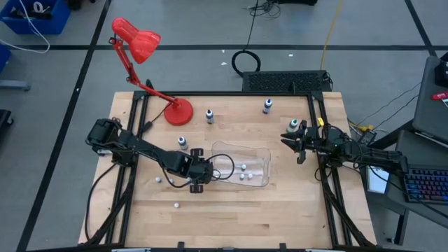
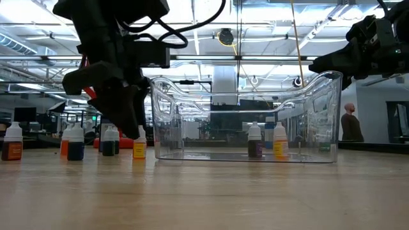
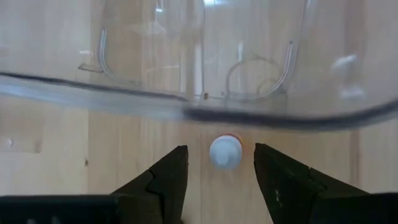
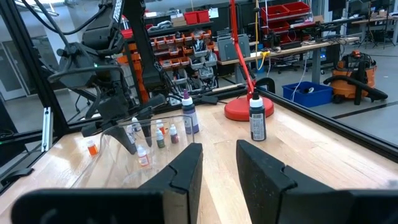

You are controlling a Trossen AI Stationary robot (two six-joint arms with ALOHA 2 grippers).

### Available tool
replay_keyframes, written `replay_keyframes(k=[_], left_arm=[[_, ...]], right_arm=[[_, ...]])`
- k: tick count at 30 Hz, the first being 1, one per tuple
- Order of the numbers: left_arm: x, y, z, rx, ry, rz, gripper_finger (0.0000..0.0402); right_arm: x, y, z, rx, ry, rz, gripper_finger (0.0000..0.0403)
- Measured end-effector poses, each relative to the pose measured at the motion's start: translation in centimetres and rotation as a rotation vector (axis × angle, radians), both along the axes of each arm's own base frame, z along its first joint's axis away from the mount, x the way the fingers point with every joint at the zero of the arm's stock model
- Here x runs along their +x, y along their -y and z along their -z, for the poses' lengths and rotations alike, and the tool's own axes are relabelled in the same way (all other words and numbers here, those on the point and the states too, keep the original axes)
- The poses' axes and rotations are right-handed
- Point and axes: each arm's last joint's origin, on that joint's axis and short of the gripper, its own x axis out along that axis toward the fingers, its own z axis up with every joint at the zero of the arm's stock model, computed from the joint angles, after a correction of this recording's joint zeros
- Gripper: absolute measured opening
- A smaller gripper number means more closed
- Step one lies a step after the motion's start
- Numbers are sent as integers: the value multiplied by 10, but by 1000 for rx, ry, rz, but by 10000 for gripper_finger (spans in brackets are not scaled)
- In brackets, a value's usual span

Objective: Pick & Place food coloring
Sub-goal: Put the right small orange food coloring bottle into the transparent bin

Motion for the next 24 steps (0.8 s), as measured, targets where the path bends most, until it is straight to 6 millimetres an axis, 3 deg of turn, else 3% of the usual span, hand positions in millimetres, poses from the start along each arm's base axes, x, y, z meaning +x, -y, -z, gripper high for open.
replay_keyframes(k=[24], left_arm=[[0,1,0,-23,-10,9,186]], right_arm=[[0,0,0,0,0,0,89]])
